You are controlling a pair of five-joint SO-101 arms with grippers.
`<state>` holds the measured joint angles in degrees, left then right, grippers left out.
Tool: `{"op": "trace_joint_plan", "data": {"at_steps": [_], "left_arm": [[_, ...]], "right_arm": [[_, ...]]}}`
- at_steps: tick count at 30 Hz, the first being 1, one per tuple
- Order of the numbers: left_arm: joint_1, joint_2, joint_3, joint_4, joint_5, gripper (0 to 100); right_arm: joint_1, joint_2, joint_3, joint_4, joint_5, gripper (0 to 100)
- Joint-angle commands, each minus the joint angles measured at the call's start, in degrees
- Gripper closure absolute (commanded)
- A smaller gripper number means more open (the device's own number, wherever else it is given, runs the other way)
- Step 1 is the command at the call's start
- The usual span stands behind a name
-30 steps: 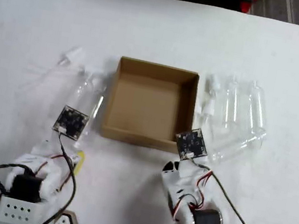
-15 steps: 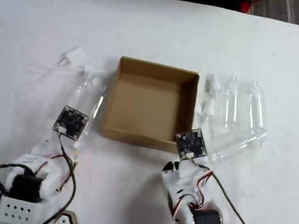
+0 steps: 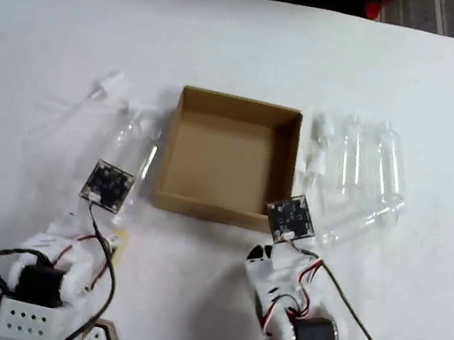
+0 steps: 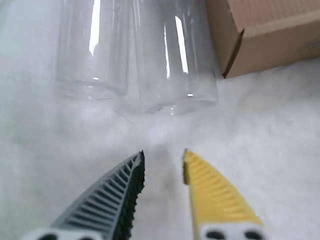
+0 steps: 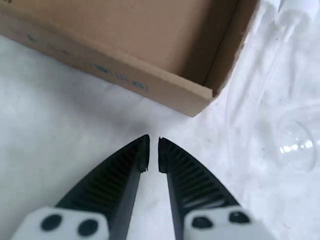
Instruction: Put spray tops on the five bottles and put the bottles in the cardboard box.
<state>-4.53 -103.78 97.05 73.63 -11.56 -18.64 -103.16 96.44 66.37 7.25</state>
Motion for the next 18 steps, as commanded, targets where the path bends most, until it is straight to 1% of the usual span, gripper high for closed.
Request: {"op": "trace_joint_plan", "data": {"at_steps": [1, 3, 6, 8, 10, 15, 16, 18], "left_arm": [[-0.5, -0.6, -0.1, 0.1, -0.2, 64], [-0.5, -0.6, -0.1, 0.1, -0.2, 59], [-0.5, -0.6, -0.1, 0.1, -0.2, 61], [-0.5, -0.6, -0.1, 0.1, -0.3, 66], [-0.4, -0.6, -0.1, 0.1, -0.3, 73], [-0.4, -0.6, -0.1, -0.1, -0.3, 97], [-0.4, -0.6, -0.1, -0.1, -0.3, 98], [-0.4, -0.6, -0.1, -0.1, -0.3, 94]], "right_arm": [[-0.2, 0.0, 0.4, -1.6, 0.8, 98.1], [-0.2, -0.1, 0.4, -1.9, 0.8, 98.1], [-0.2, 0.0, 0.4, -5.2, 0.4, 98.1], [0.1, 0.0, 0.4, -6.9, 0.4, 98.1], [0.1, 0.0, 0.4, -7.5, 0.4, 98.1], [0.1, 0.0, 0.4, -7.2, 0.4, 98.1], [0.1, 0.0, 0.4, -7.1, 0.4, 98.1], [0.1, 0.0, 0.4, -6.9, 0.8, 98.1]]}}
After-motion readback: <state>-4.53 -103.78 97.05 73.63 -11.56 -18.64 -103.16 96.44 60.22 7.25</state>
